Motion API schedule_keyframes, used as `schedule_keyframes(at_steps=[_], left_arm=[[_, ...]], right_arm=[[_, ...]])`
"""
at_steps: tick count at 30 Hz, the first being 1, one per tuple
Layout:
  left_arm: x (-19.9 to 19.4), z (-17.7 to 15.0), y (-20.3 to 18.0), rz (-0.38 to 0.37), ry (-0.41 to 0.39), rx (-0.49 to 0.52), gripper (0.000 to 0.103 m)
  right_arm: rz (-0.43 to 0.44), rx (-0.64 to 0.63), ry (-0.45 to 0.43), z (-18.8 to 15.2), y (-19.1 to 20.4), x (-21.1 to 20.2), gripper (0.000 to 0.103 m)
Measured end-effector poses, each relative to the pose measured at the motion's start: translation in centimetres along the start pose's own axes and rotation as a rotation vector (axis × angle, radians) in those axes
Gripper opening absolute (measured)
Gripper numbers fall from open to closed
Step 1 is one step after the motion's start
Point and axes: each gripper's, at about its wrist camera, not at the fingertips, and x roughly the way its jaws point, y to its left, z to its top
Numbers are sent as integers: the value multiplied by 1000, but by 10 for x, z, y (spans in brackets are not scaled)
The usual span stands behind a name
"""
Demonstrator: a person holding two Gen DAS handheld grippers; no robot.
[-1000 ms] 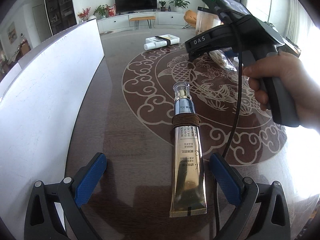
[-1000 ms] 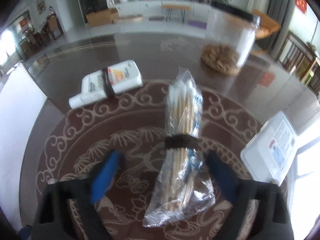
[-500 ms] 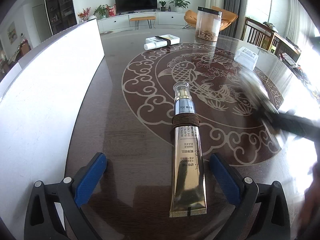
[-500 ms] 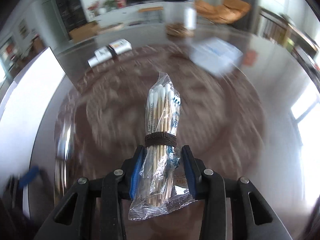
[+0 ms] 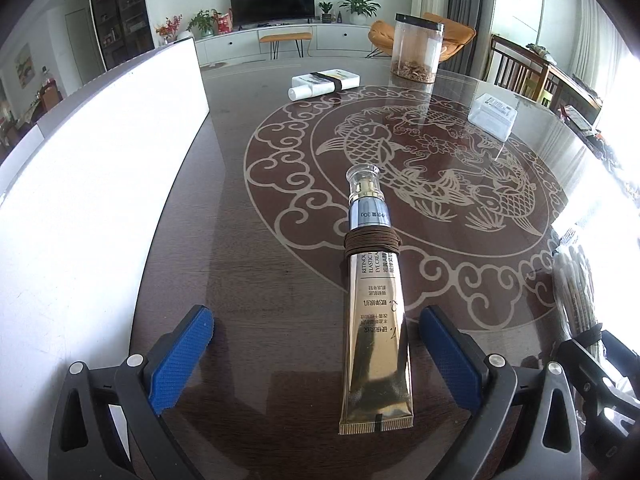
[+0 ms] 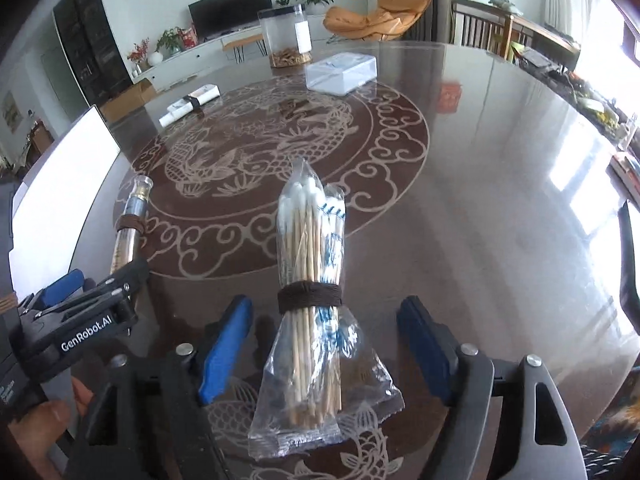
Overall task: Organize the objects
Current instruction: 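Lift the cotton swab bag with the right tool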
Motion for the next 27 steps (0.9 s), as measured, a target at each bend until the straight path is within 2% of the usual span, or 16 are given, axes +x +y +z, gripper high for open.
schedule_keyframes(at_steps=[9,18,21,25,27], left_arm=[[1,0,0,0,-1,-1,103],[1,0,0,1,-1,-1,103],[2,0,1,-6,7,3,103],[4,8,3,-61,113,57,103],[-1,8,5,-112,114,30,103]], right_arm=[[-5,-36,13,0,11,8,88],[-4,-40,15,0,11,8,89],[70,2,7,1,2,3,89],[172,130,-75,1,-26,-20,89],[192,184,-95,0,-38,-24,89]])
